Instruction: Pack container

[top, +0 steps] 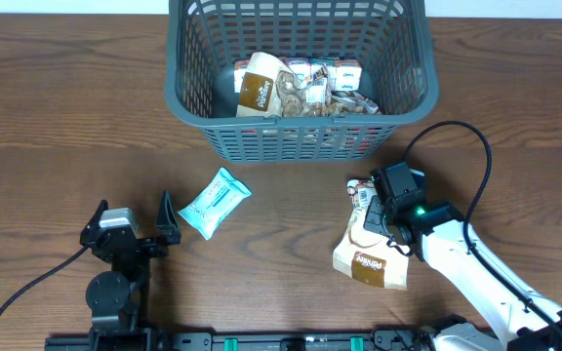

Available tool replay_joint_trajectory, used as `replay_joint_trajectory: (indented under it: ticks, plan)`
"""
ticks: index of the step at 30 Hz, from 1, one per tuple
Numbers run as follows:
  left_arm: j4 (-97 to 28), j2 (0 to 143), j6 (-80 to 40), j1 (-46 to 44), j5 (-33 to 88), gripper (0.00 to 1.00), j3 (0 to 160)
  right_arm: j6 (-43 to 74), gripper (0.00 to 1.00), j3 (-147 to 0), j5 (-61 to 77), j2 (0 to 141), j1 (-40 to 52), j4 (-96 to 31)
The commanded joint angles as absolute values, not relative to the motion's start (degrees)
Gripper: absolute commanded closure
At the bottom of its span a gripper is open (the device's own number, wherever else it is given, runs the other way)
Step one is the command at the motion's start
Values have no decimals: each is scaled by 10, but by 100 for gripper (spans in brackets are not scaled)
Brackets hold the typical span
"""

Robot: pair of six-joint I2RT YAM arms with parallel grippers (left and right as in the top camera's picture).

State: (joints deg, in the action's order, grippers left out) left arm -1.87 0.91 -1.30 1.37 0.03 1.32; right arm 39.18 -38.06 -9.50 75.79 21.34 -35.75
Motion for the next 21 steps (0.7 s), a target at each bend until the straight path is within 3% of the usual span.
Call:
replay_joint_trajectory:
  ticks: [1, 6, 7, 9, 17, 19, 21]
  plan:
    - [-42, 6, -14, 13, -4, 1, 3, 391, 99, -382, -110, 751, 206, -365]
    - [-42, 6, -14, 13, -4, 1, 3, 391, 99, -382, -110, 751, 206, -370]
    - [-42, 6, -14, 13, -4, 1, 3, 391, 94, -382, -110, 752, 206, -370]
    - [-42, 6, -14, 13, -4, 1, 3, 391, 71, -382, -110, 753, 206, -368]
    - [-42, 6, -14, 13, -4, 1, 3, 391, 6, -382, -98, 753, 206, -331]
    - [-42, 6, -14, 13, -4, 1, 3, 391, 1, -381, -94, 753, 206, -318]
    - [-42, 6, -14, 13, -4, 1, 3, 391, 2, -381, -94, 753, 206, -312]
